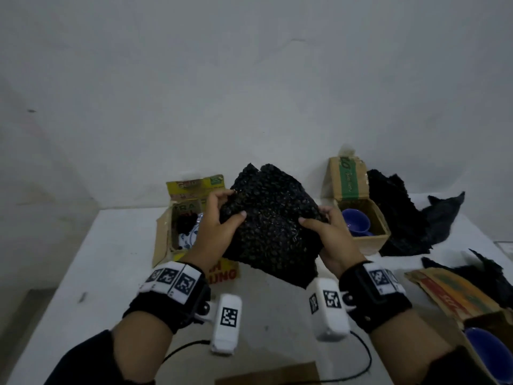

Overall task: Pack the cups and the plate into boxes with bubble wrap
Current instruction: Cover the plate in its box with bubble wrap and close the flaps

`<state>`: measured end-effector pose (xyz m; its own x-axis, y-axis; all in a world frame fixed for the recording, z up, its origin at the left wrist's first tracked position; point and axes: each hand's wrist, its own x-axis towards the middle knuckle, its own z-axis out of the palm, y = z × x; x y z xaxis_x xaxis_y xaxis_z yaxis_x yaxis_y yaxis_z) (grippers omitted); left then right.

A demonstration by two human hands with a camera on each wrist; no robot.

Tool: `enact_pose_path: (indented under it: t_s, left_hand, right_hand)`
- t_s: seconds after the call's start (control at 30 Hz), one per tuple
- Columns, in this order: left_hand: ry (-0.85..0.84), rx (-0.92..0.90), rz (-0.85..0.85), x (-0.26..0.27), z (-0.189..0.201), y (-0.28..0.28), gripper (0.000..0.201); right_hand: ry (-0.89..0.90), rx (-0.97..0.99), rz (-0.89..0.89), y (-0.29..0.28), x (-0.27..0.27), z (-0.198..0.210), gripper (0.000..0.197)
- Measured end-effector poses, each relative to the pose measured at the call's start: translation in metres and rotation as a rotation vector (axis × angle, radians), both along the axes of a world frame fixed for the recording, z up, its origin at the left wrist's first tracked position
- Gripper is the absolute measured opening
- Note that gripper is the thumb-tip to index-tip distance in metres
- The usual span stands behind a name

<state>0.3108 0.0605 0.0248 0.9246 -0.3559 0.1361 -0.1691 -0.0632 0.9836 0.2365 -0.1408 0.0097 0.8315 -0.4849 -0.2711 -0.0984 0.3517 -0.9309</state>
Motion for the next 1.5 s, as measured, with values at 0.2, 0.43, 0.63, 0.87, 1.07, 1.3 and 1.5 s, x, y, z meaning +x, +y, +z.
enact_pose_path:
  t_s: [0.2, 0.43, 0.63, 0.87, 1.07, 1.3, 1.5]
  left_hand:
    - [0.148, -0.218, 0.048, 0.017, 0.009, 0.06, 0.05]
    - [0.375, -0.385, 0.079, 0.032, -0.003, 0.103, 0.058]
    - [0.458, -0.305, 0.134, 0.05, -0.021, 0.12, 0.037]
    - [0.308, 0.074, 0.339, 0.086, -0.058, 0.127, 0.046]
    - [0.002, 0.47, 0.387, 0.103, -0.084, 0.124, 0.054]
    - [-0.086, 0.507, 0.426, 0.11, -0.101, 0.115, 0.056]
    - [-0.242, 0.617, 0.427, 0.113, -0.114, 0.109, 0.053]
  right_hand:
    - [0.09, 0.273, 0.197, 0.045, 0.04, 0.021, 0.053]
    - [0.276, 0.375, 0.403, 0.092, 0.056, 0.002, 0.044]
    - [0.151, 0.155, 0.157, 0.108, 0.081, -0.021, 0.037]
    - [0.103, -0.646, 0.105, 0.105, 0.124, -0.027, 0.039]
    - [0.17, -1.022, 0.126, 0.093, 0.155, -0.041, 0.034]
    - [0.142, -1.591, 0.26, 0.103, 0.165, -0.061, 0.025]
    - [0.193, -1.934, 0.591, 0.118, 0.173, -0.047, 0.021]
